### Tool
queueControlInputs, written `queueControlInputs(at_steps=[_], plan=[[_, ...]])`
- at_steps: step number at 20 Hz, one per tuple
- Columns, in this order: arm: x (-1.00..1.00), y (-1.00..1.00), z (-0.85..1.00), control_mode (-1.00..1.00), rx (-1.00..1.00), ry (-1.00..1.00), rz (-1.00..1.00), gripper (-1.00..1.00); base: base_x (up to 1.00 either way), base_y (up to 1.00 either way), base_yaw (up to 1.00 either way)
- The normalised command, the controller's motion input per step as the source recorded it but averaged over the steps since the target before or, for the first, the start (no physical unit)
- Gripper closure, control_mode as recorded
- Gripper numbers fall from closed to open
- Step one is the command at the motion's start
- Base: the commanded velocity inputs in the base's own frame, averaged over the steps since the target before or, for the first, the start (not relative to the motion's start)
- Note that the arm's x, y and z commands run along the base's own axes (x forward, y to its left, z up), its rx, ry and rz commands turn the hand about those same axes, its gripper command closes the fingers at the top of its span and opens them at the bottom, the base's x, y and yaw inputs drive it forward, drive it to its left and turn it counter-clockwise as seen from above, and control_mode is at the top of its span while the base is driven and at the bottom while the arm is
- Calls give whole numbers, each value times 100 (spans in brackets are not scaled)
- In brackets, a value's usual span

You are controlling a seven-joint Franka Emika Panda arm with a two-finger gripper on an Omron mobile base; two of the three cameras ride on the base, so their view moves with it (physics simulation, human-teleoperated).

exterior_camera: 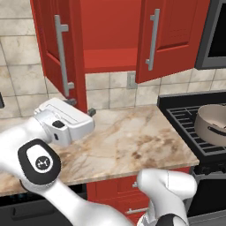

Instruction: Open the cabinet and move the ladle to the pot. Then close the cabinet.

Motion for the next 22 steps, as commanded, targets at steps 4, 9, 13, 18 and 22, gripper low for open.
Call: queueControlInputs(at_steps=[4, 9, 13, 18, 22], plan=[[2, -62, 0, -100, 0, 0, 0, -100, 0, 0, 0], [15, -57, 0, -100, 0, 0, 0, -100, 0, 0, 0], [18, -48, 0, -100, 0, 0, 0, -100, 0, 0, 0], [18, -48, 0, -100, 0, 0, 4, -100, 0, 0, 0], [17, -46, 0, -100, 0, 0, 9, -100, 0, 0, 0]])
